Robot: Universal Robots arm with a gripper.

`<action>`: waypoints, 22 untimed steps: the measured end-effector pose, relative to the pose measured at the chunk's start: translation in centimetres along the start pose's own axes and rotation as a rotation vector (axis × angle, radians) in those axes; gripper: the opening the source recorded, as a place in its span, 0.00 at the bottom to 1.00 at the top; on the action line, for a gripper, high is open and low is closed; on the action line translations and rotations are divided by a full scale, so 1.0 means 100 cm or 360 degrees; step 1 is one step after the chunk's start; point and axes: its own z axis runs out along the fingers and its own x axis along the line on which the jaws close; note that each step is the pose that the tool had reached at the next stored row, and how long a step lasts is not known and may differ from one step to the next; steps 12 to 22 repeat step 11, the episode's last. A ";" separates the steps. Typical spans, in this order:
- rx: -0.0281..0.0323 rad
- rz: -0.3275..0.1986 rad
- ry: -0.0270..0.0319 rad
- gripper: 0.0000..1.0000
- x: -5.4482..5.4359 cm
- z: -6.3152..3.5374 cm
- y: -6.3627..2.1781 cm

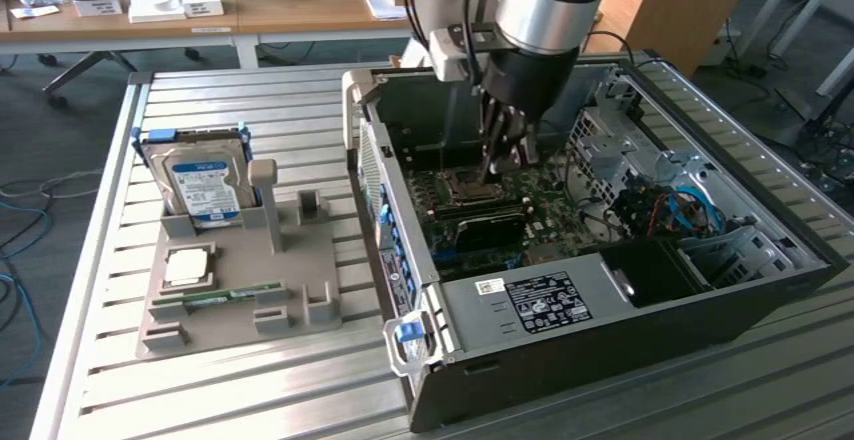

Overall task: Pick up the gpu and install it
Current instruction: 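Press down on the gpu until it lock into place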

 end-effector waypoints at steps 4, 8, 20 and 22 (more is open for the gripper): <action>0.00000 0.0000 0.00000 0.11 0.000 -0.0071 0.0001; 0.00002 0.0000 -0.00001 0.11 0.000 -0.0087 0.0000; 0.00003 0.0000 -0.00001 0.11 0.000 -0.0087 0.0000; 0.00003 0.0000 -0.00001 0.11 0.000 -0.0087 0.0000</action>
